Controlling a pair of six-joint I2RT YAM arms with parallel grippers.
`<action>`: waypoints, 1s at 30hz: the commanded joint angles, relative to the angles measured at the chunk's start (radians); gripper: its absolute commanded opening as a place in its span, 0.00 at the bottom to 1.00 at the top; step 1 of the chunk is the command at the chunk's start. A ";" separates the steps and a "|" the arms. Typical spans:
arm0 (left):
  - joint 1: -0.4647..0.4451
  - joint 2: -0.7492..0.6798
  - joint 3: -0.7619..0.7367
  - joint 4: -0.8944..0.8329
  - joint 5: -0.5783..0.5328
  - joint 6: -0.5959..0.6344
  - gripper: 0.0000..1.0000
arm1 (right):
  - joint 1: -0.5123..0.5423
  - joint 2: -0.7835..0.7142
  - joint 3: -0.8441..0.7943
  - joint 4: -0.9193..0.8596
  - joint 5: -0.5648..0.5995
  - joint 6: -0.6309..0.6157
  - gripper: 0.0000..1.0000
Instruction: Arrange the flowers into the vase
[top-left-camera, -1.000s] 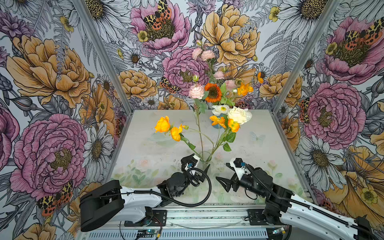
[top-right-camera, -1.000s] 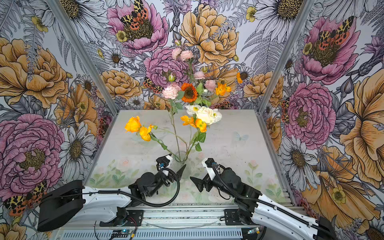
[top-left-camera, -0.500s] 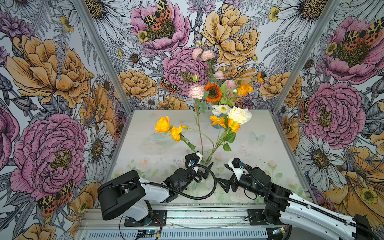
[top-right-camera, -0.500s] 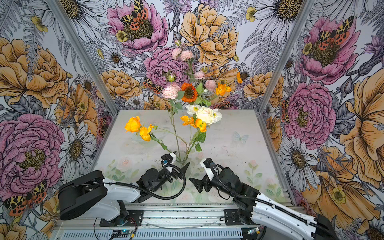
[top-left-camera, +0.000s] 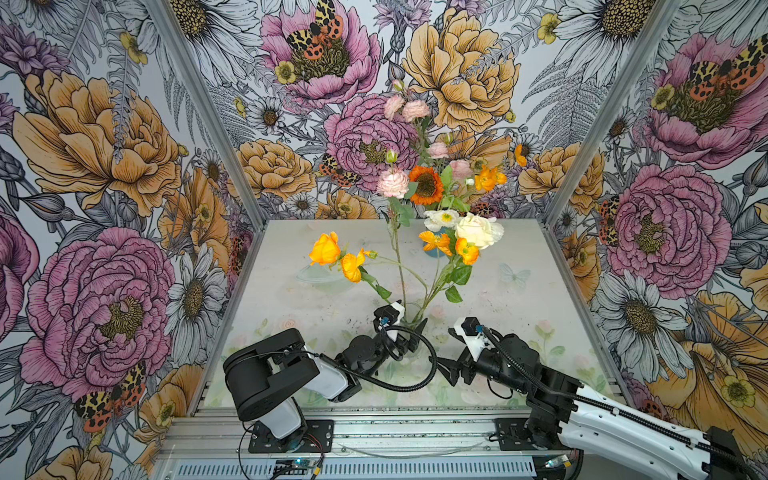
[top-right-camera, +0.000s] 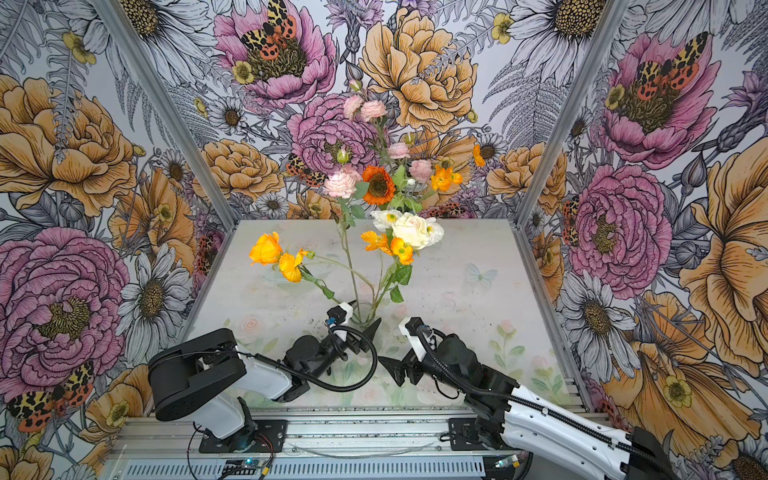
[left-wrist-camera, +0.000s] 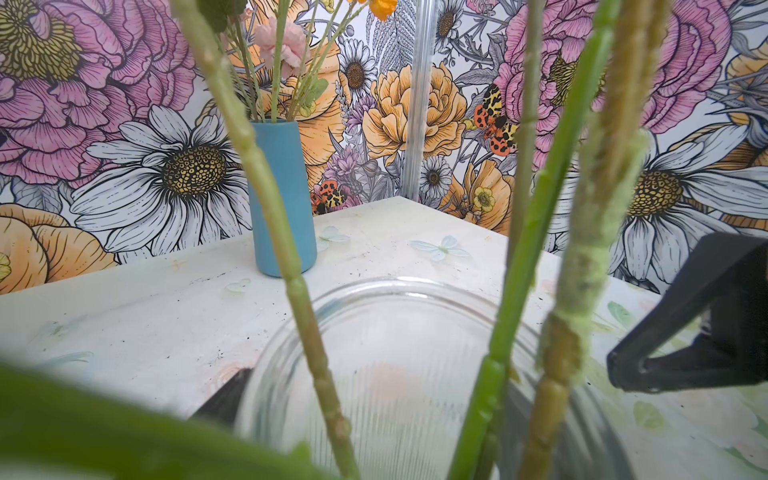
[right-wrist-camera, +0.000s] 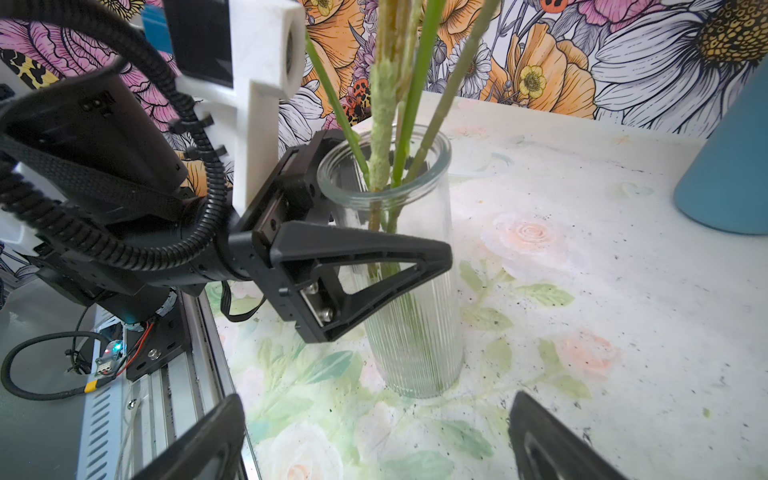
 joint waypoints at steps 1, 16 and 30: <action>0.013 0.024 0.026 0.078 0.041 -0.028 0.84 | -0.005 0.003 0.037 0.021 -0.009 -0.007 0.99; 0.019 -0.032 0.028 0.077 0.149 -0.007 0.44 | -0.013 0.049 0.061 0.066 -0.043 -0.032 1.00; 0.084 -0.492 0.143 -0.506 0.193 0.047 0.35 | -0.140 0.116 0.216 0.138 -0.223 -0.092 1.00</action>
